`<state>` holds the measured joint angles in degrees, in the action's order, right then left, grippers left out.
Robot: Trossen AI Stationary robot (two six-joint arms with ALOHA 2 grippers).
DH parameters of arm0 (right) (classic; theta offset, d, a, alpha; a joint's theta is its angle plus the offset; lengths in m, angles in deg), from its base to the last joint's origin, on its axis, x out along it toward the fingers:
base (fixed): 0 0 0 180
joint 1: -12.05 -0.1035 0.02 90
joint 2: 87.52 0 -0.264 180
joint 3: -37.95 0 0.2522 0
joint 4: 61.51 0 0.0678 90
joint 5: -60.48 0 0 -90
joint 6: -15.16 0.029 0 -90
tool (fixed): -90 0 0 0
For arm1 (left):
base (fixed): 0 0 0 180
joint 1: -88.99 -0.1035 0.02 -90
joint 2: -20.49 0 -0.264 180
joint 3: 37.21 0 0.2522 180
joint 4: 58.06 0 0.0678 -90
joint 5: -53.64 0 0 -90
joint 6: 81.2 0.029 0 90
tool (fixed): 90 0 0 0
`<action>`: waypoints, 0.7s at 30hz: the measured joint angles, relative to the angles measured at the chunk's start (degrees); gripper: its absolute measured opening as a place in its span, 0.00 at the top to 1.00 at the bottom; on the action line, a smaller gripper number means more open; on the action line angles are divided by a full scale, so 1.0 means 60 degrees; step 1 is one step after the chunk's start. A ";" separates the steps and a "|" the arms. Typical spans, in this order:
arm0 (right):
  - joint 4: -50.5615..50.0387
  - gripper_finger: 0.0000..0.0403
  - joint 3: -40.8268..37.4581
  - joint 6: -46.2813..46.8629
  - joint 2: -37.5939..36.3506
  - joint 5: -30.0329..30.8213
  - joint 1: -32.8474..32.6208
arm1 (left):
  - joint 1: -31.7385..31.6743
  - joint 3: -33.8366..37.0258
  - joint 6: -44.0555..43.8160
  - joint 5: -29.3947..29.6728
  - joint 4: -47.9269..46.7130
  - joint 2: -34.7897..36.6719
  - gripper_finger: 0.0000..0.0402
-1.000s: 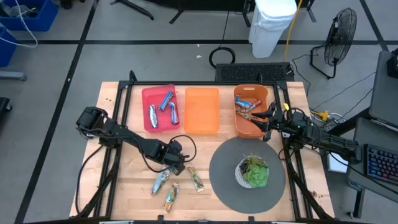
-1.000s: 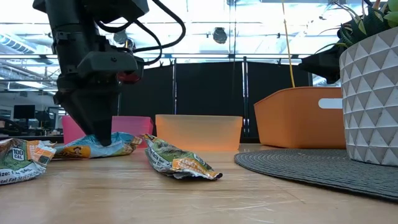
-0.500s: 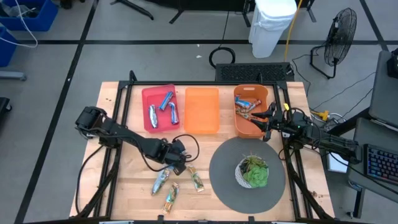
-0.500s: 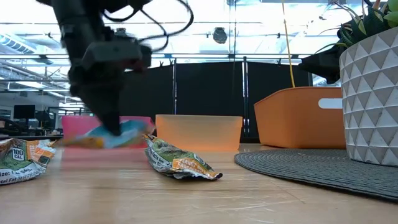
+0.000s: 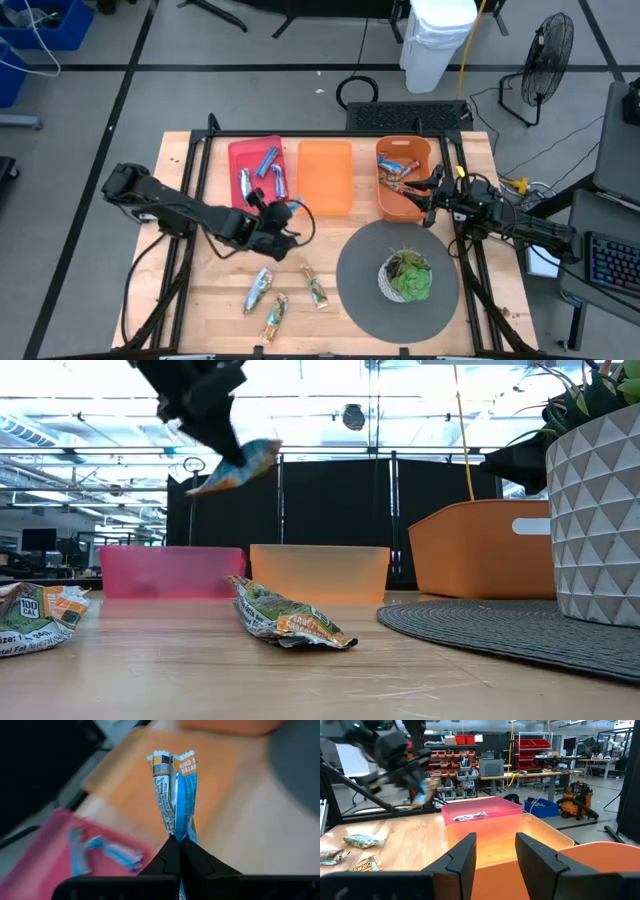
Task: Pick and place Granola Bars by type
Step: Put the yellow granola bar into the left orange bin
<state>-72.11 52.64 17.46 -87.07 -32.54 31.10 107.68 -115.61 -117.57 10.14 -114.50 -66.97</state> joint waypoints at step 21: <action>0.0017 0.68 0.0000 0.0003 0.0061 0.0000 0.0000 | -0.4516 0.6866 0.5175 -0.3582 1.1042 0.3986 0.99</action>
<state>-72.01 52.64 17.49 -86.71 -32.54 31.10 80.58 -74.41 -86.52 -11.35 -48.25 -43.05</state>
